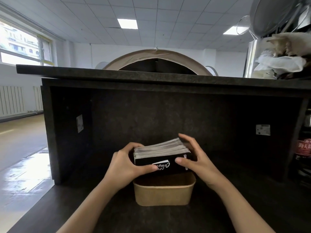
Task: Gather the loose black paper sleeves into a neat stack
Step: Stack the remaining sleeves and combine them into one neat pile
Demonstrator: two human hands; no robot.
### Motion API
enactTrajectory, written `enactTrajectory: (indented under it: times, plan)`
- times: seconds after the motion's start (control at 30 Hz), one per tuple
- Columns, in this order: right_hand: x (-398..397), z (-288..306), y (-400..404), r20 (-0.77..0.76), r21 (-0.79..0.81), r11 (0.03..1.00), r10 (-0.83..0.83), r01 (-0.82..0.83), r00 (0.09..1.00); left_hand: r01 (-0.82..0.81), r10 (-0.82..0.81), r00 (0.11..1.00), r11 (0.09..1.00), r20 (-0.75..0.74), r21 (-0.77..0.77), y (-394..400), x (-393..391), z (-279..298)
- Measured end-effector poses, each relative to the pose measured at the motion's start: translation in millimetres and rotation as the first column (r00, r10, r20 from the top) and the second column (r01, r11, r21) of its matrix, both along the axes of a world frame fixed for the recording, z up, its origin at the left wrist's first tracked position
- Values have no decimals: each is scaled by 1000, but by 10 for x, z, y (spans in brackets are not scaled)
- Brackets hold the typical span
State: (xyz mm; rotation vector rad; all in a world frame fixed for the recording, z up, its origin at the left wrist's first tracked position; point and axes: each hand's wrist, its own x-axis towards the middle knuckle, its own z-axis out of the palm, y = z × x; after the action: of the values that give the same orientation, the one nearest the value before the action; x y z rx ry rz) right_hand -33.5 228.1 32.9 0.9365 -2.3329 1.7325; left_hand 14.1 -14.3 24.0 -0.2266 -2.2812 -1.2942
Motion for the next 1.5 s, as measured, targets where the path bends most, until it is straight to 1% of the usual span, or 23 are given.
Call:
enactTrajectory:
  times: [0.07,0.17,0.23,0.3,0.4,0.5,0.57,0.6,0.63,0.67,0.73,0.77,0.8,0.87,0.93,1.03,1.17,1.27,1.33,1.4,1.43,1.47,1.5]
  plan:
    - [-23,-25,34,10,34,999,13,-13,1000,11,-10,1000,999,23,-37,6,-25,-35]
    - [-56,-86,57,41,88,995,43,-47,998,42,-41,998,999,49,-32,-10,-32,-96]
    - [-72,-128,58,46,129,989,63,-69,997,59,-55,996,997,69,-58,-9,-37,-128]
    - [-87,-164,66,39,131,989,60,-65,997,68,-59,995,991,79,-115,-4,-55,-152]
    - [-118,-191,92,38,130,991,32,-37,999,73,-59,993,988,99,-137,11,-71,-146]
    - [-125,-199,104,64,230,972,21,-36,998,105,-81,985,982,150,-159,2,-80,-156]
    - [-130,-213,105,86,278,959,25,-48,996,161,-127,970,975,209,-151,-2,-74,-181]
    - [-129,-213,101,93,314,948,26,-54,995,179,-133,964,965,229,-194,-1,-64,-196]
    - [-132,-215,88,97,362,930,33,-66,995,179,-118,968,942,221,-282,-3,-48,-209]
    - [-133,-220,76,92,407,910,39,-73,995,155,-95,980,917,177,-368,-8,-34,-220]
    - [-131,-231,54,24,473,881,2,-13,1000,79,-71,997,895,35,-439,-21,9,-228]
    - [-125,-234,45,-28,480,876,-30,40,999,54,-66,998,886,-9,-460,-22,17,-229]
    - [-122,-239,42,-56,484,872,-59,78,997,45,-56,998,870,-7,-491,-25,10,-238]
    - [-127,-244,34,-20,527,846,-84,82,996,87,-23,993,813,117,-576,-32,-41,-261]
    - [-176,-259,31,-13,628,775,-90,78,996,157,10,968,754,250,-638,-47,-88,-249]
    - [-233,-251,2,-64,717,687,-104,118,992,207,49,941,701,336,-682,-55,-101,-166]
    - [-228,-214,-1,-34,756,646,-119,103,992,257,125,896,636,426,-728,-11,-93,-24]
    - [-188,-169,-3,-20,770,631,-132,99,991,317,105,858,663,503,-678,-12,-93,19]
    - [-176,-171,-2,-13,761,641,-136,98,991,318,92,845,706,527,-633,-25,-84,12]
    - [-163,-198,-10,-12,744,660,-146,107,989,286,103,853,728,512,-623,-40,-95,-22]
    - [-180,-209,-12,-23,732,671,-154,122,988,261,91,862,764,499,-591,-18,-78,-49]
    - [-174,-220,-8,-15,715,687,-174,132,985,209,53,892,833,449,-513,-1,-72,-129]
    - [-160,-221,-10,-21,688,710,-190,152,982,149,13,923,909,384,-389,27,-29,-199]
